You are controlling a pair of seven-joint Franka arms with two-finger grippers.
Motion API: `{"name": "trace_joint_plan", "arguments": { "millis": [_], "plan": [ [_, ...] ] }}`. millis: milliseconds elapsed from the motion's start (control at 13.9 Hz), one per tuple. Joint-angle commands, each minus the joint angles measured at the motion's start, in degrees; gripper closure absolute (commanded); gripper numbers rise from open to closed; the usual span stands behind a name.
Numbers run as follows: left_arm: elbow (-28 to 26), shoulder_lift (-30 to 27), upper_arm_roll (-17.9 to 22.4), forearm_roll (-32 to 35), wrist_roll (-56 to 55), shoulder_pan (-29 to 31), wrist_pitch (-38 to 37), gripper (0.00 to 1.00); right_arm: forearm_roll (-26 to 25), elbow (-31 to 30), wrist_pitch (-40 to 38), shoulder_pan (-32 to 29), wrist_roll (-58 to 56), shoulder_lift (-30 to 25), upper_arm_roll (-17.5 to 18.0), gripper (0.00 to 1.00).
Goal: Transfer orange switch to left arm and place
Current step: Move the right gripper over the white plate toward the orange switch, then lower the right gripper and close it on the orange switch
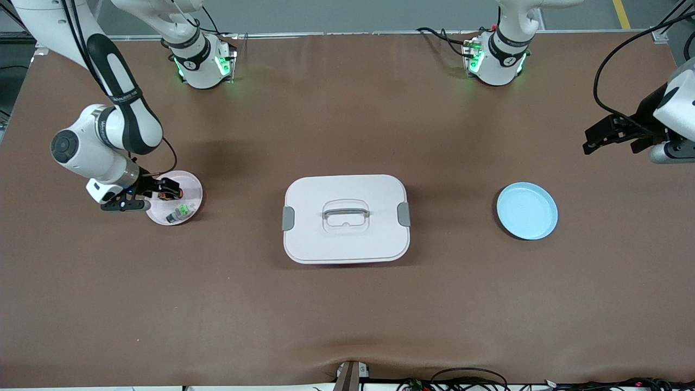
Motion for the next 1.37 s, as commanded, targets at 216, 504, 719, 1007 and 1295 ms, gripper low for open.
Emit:
{"name": "trace_joint_plan", "arguments": {
  "millis": [216,504,719,1007,1295],
  "plan": [
    [0.9,0.3,0.0,0.1,1.3,0.3,-1.0,0.00,1.1,-0.4,1.3,-0.2,-1.4,1.3,-0.1,0.00],
    [0.9,0.3,0.0,0.1,1.3,0.4,-1.1,0.00,1.1,-1.3,4.3,-1.3,-2.9,2.9,-0.1,0.00],
    [0.9,0.3,0.0,0.1,1.3,0.4,-1.1,0.00,1.2,-1.7,4.9,-1.3,-2.9,3.5,-0.1,0.00],
    [0.9,0.3,0.0,0.1,1.3,0.3,-1.0,0.00,1.3,-1.7,5.8,-1.3,-2.9,4.2,-0.1,0.00],
    [0.9,0.3,0.0,0.1,1.3,0.3,-1.1,0.00,1.3,-1.7,5.7,-1.3,-2.9,4.3,0.0,0.12]
  ]
}}
